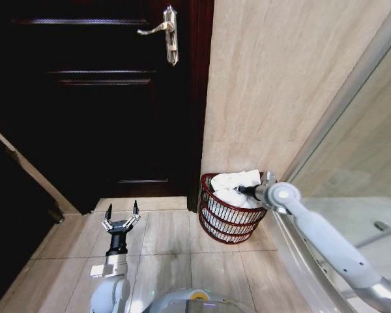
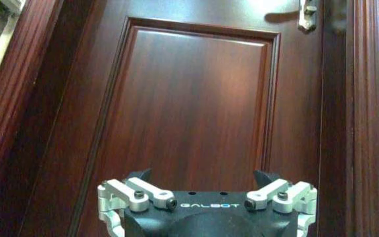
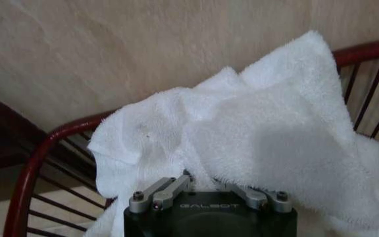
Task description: Discard the used towel into the hamper.
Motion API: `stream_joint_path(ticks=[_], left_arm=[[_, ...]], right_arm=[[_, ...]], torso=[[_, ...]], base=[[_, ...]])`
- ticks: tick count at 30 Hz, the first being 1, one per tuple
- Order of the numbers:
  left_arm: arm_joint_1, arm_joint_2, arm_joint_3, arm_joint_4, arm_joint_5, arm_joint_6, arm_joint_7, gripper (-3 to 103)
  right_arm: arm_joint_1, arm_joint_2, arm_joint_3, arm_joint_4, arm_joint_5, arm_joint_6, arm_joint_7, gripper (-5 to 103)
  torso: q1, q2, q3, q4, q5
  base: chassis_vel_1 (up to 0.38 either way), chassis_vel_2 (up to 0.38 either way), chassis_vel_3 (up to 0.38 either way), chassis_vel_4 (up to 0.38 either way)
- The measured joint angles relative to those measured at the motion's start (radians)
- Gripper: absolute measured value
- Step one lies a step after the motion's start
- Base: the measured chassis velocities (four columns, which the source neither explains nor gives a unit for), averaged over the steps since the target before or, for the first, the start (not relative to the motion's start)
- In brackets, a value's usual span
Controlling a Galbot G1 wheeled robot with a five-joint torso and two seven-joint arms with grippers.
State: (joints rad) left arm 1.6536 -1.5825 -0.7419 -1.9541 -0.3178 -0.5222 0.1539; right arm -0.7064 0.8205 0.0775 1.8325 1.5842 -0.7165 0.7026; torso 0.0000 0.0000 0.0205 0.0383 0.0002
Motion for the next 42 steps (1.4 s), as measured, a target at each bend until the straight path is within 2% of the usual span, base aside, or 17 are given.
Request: stream_joint_path(ticks=[3, 6, 9, 10, 12, 13, 16, 18, 21, 22, 25, 27, 28, 33, 35, 38, 42], left_arm=[[0.000, 0.004, 0.002, -0.004, 0.001, 0.021, -0.012, 100], [0.000, 0.010, 0.001, -0.011, 0.011, 0.042, -0.014, 100], [-0.005, 0.014, 0.001, -0.015, 0.020, 0.060, -0.012, 100], [-0.005, 0.014, 0.001, -0.015, 0.020, 0.060, -0.012, 100], [-0.010, 0.012, 0.005, -0.017, 0.028, 0.071, -0.010, 100], [-0.010, 0.012, 0.005, -0.017, 0.028, 0.071, -0.010, 100], [-0.012, 0.010, 0.012, -0.020, 0.040, 0.080, -0.004, 100], [-0.012, 0.010, 0.012, -0.020, 0.040, 0.081, -0.002, 100], [-0.012, 0.013, 0.012, -0.020, 0.041, 0.083, 0.001, 100], [-0.012, 0.013, 0.012, -0.020, 0.041, 0.083, 0.001, 100], [-0.012, 0.011, 0.013, -0.017, 0.042, 0.083, 0.003, 100], [-0.010, 0.010, 0.013, -0.017, 0.043, 0.083, 0.003, 100], [-0.009, 0.010, 0.014, -0.016, 0.043, 0.083, 0.005, 100], [-0.007, 0.010, 0.011, -0.015, 0.042, 0.080, 0.013, 100], [-0.006, 0.010, 0.010, -0.015, 0.042, 0.080, 0.014, 100], [-0.002, 0.010, 0.007, -0.016, 0.042, 0.075, 0.017, 100], [0.001, 0.011, 0.003, -0.016, 0.041, 0.062, 0.021, 100]], right_arm=[[-0.023, -0.002, 0.029, 0.046, -0.035, 0.006, -0.002, 19], [-0.058, -0.010, 0.054, 0.086, -0.075, 0.021, -0.017, 24], [-0.118, -0.030, 0.095, 0.142, -0.113, 0.031, -0.029, 40], [-0.118, -0.030, 0.095, 0.142, -0.113, 0.031, -0.029, 40], [-0.157, -0.045, 0.124, 0.174, -0.133, 0.034, -0.040, 51], [-0.157, -0.045, 0.124, 0.174, -0.133, 0.034, -0.040, 51], [-0.206, -0.057, 0.171, 0.223, -0.158, 0.039, -0.048, 67], [-0.214, -0.058, 0.179, 0.230, -0.161, 0.040, -0.048, 67], [-0.269, -0.066, 0.223, 0.296, -0.211, 0.070, -0.050, 84], [-0.269, -0.066, 0.223, 0.296, -0.211, 0.070, -0.050, 84], [-0.301, -0.073, 0.240, 0.370, -0.273, 0.106, -0.038, 97], [-0.307, -0.074, 0.243, 0.393, -0.305, 0.118, -0.033, 97], [-0.309, -0.074, 0.243, 0.413, -0.354, 0.136, -0.034, 100], [-0.283, -0.080, 0.227, 0.388, -0.414, 0.146, -0.072, 100], [-0.269, -0.081, 0.217, 0.365, -0.406, 0.137, -0.089, 100], [-0.211, -0.083, 0.186, 0.283, -0.319, 0.088, -0.112, 100], [-0.174, -0.085, 0.153, 0.232, -0.282, 0.063, -0.121, 100]], torso=[[0.000, 0.000, 0.000, 0.0002, -0.0005], [0.000, 0.000, 0.000, 0.0000, 0.0001], [0.000, 0.006, 0.006, 0.0001, -0.0001], [0.000, 0.006, 0.006, 0.0001, -0.0001], [0.000, 0.015, 0.014, 0.0000, -0.0003], [0.000, 0.015, 0.014, 0.0000, -0.0003], [0.001, 0.033, 0.031, 0.0001, -0.0002], [0.001, 0.036, 0.034, 0.0001, -0.0002], [0.002, 0.054, 0.051, 0.0000, 0.0000], [0.002, 0.054, 0.051, 0.0000, 0.0000], [0.003, 0.070, 0.065, 0.0001, -0.0002], [0.004, 0.076, 0.071, 0.0001, -0.0002], [0.006, 0.083, 0.077, 0.0001, -0.0004], [0.009, 0.104, 0.095, 0.0001, -0.0004], [0.010, 0.109, 0.099, 0.0001, 0.0000], [0.015, 0.125, 0.110, 0.0001, -0.0001], [0.017, 0.136, 0.119, 0.0002, -0.0001]], base=[[0.000, 0.000, 0.000, 0.000], [0.000, 0.000, 0.000, 0.000], [0.000, 0.000, 0.000, 0.000], [0.000, 0.000, 0.000, 0.000], [0.000, 0.000, 0.000, 0.000], [0.000, 0.000, 0.000, 0.000], [0.000, 0.000, 0.000, 0.000], [0.000, 0.000, 0.000, 0.000], [0.000, 0.000, 0.000, 0.000], [0.000, 0.000, 0.000, 0.000], [0.000, 0.000, 0.000, 0.000], [0.000, 0.000, 0.000, 0.000], [0.000, 0.000, 0.000, 0.000], [0.000, 0.000, 0.000, 0.000], [0.000, 0.000, 0.000, 0.000], [0.000, 0.000, 0.000, 0.000], [0.000, 0.000, 0.000, 0.000]])
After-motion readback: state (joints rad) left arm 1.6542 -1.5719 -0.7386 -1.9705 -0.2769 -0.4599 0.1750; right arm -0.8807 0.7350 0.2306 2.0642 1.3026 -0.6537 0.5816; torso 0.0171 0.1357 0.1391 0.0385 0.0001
